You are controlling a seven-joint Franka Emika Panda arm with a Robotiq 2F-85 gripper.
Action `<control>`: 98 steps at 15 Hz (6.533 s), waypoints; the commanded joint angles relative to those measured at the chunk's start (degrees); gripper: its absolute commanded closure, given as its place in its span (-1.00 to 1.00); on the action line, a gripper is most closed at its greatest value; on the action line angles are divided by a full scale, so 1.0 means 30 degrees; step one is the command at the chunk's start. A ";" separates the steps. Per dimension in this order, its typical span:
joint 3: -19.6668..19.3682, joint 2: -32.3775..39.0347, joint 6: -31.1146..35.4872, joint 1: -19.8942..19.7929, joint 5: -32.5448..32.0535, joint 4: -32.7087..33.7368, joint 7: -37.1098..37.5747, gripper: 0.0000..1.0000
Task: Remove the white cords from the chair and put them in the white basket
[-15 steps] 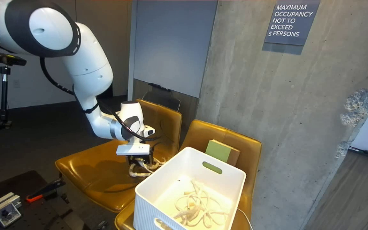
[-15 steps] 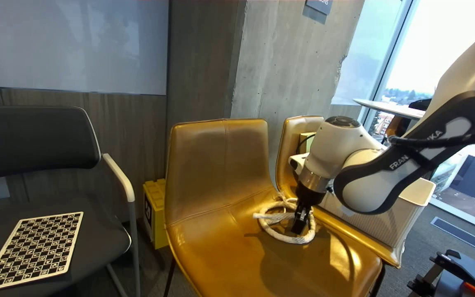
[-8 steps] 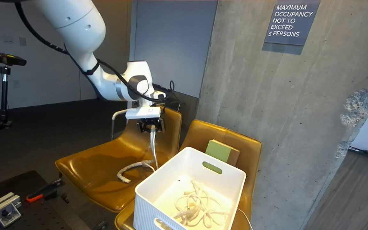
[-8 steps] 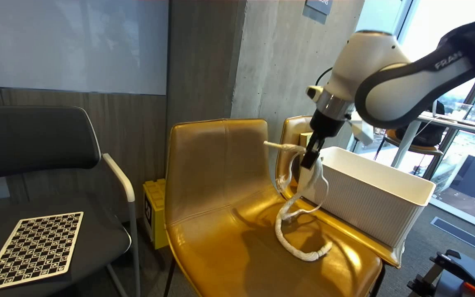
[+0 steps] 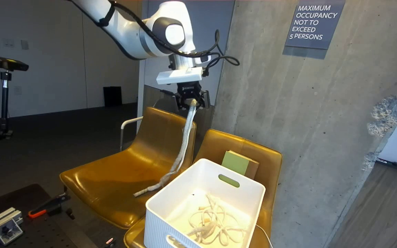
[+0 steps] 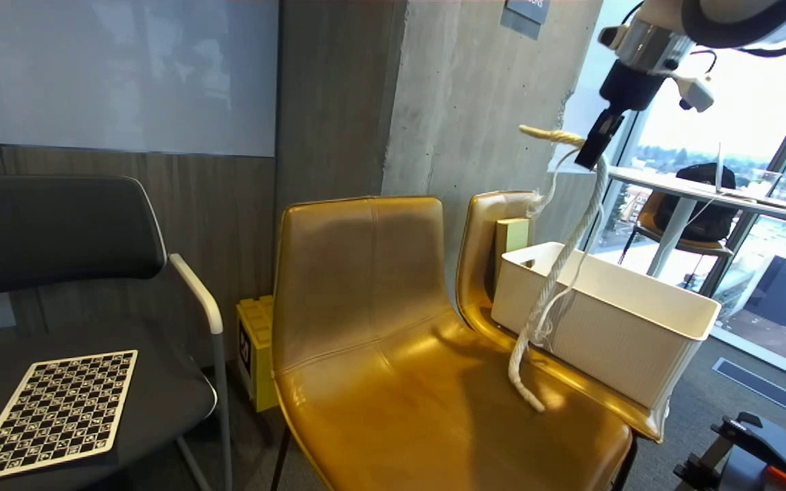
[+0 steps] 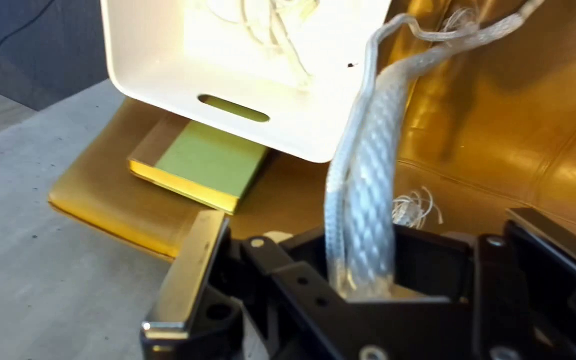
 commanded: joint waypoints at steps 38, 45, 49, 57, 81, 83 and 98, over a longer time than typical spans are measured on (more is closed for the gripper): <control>0.1161 -0.1844 0.0040 -0.1983 0.2677 -0.2451 -0.9579 -1.00; 0.2343 -0.1704 0.0233 0.0669 -0.0586 -0.4340 -1.0709 -1.00; 0.2872 -0.0725 0.1274 0.1885 -0.3519 -0.5310 -1.0740 -1.00; 0.1865 0.3169 0.3250 0.2495 -1.2185 -0.4110 -0.9742 -1.00; 0.1464 0.7208 0.3134 0.0872 -1.7998 -0.2068 -0.4555 0.90; 0.1810 0.6552 0.3160 0.0430 -1.7057 -0.2623 -0.4689 1.00; 0.2769 -0.0701 0.1687 -0.3551 0.0543 -0.2216 -1.3791 0.96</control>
